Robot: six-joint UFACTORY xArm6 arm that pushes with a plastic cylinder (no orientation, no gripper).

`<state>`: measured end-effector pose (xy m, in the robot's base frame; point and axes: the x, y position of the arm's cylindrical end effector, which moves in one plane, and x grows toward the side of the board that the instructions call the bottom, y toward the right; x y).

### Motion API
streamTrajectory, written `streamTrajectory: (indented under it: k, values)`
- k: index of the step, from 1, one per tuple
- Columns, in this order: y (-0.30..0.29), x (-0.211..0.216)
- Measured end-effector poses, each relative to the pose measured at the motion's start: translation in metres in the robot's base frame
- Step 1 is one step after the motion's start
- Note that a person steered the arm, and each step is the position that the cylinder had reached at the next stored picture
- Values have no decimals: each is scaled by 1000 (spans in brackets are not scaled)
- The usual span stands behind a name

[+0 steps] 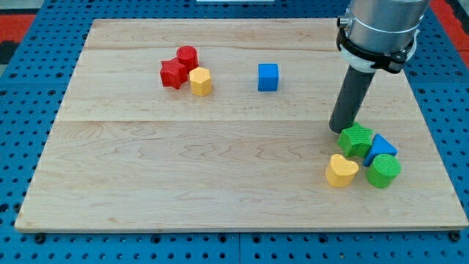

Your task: Nudge the blue cube down

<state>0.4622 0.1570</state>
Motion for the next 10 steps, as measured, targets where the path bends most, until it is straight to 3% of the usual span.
streamTrajectory:
  k: [1,3,5,7,10]
  values:
    - [0,-13]
    - [-5,-92]
    - [-61,-171]
    - [-118,-162]
    - [-118,-78]
